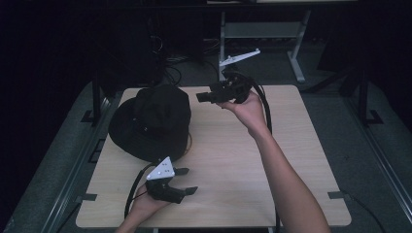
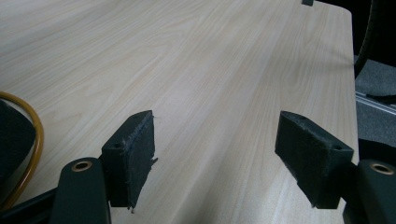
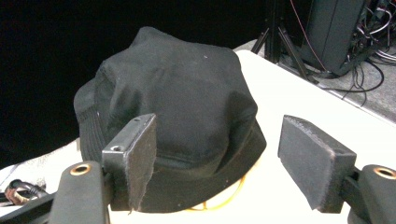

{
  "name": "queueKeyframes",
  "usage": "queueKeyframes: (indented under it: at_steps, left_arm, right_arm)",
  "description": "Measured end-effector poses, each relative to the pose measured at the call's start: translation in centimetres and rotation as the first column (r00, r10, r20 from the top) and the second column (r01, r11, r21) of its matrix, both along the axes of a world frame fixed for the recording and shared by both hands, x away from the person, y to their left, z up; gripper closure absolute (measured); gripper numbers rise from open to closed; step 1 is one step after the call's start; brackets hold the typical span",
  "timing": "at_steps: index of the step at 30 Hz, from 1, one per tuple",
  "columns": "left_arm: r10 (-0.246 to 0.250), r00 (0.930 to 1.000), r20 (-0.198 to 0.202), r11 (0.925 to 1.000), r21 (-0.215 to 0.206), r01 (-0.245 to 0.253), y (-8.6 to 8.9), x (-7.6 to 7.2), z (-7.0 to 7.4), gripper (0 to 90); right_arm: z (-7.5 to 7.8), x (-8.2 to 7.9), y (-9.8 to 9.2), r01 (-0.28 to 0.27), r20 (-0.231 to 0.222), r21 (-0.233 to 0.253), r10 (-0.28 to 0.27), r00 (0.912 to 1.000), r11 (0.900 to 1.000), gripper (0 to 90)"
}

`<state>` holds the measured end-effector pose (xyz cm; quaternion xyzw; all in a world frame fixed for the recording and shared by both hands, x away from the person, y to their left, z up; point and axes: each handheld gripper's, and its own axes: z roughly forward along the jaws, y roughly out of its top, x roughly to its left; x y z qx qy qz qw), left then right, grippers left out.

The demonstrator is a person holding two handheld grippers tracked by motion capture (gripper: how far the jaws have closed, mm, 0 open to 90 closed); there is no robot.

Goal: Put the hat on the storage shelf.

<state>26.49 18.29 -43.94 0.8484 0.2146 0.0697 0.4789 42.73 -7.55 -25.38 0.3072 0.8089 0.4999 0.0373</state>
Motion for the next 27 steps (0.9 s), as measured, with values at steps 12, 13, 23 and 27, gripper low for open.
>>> queueKeyframes:
  at_steps: [12, 13, 23, 27]
  left_arm:
    - [0.013, 0.9999, -0.003, 0.9999, -0.01, -0.013, -0.1, 0.1, -0.1, 27.3]
    - [0.014, 0.9999, -0.003, 0.9999, -0.008, -0.014, -0.1, 0.1, -0.1, 26.8]
    - [0.025, 0.9997, -0.005, 0.9997, -0.006, -0.025, 0.0, 0.1, -0.1, 25.8]
    - [0.024, 0.9997, -0.006, 0.9997, -0.003, -0.024, 0.0, 0.1, -0.1, 25.6]
  right_arm:
    - [-0.8, -0.7, -2.6, 0.032, -0.008, 0.004, -0.032, 0.9995, 0.999, 26.4]
    - [-1.1, -0.8, -3.0, 0.032, -0.008, 0.005, -0.032, 0.9995, 0.999, 26.3]
    - [-1.6, -1.5, -4.4, 0.048, -0.017, 0.004, -0.048, 0.9987, 0.999, 25.3]
    - [-1.9, -1.9, -5.2, 0.059, -0.02, 0.002, -0.059, 0.9981, 0.998, 25.1]
